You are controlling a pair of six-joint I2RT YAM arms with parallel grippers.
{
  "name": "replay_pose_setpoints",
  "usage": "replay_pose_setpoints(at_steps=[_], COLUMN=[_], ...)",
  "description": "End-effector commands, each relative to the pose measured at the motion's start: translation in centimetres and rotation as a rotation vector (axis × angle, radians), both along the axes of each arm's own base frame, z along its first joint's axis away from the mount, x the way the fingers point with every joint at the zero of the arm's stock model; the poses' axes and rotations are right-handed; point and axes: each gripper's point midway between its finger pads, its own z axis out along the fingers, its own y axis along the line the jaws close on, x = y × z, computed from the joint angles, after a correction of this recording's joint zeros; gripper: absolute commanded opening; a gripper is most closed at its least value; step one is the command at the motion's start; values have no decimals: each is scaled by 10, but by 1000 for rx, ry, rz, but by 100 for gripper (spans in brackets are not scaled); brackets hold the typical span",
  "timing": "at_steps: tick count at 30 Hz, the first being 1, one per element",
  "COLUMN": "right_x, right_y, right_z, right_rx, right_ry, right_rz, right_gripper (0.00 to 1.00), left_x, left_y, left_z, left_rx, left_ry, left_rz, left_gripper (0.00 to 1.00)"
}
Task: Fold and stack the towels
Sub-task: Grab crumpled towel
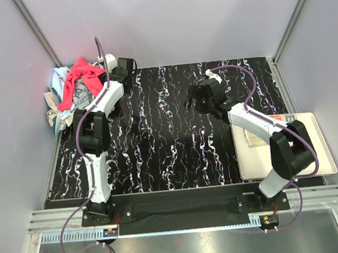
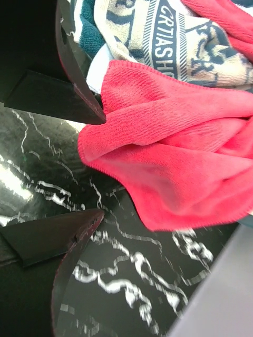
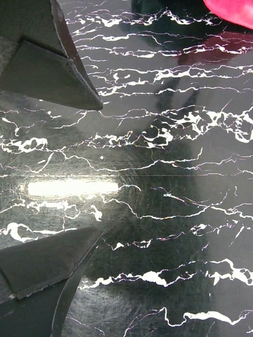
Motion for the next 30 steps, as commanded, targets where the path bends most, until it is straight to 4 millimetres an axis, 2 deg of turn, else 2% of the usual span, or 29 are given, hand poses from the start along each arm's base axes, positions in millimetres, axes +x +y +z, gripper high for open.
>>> replay_pose_setpoints(at_steps=[1, 8, 15, 21, 30], right_x=[11, 12, 12, 13, 14], right_y=[11, 14, 16, 16, 16], right_z=[19, 8, -1, -3, -7], right_rx=[26, 19, 14, 10, 0], right_ry=[-55, -34, -14, -11, -2], right_rz=[26, 31, 37, 42, 44], right_gripper=[98, 97, 97, 96, 96], left_x=[2, -5, -2, 6, 7], left_y=[18, 25, 30, 29, 29], left_z=[11, -3, -20, -22, -31], left_rx=[52, 48, 57, 59, 52], left_ry=[16, 30, 61, 61, 78], left_rz=[41, 67, 67, 50, 62], left_gripper=[70, 70, 69, 61, 61])
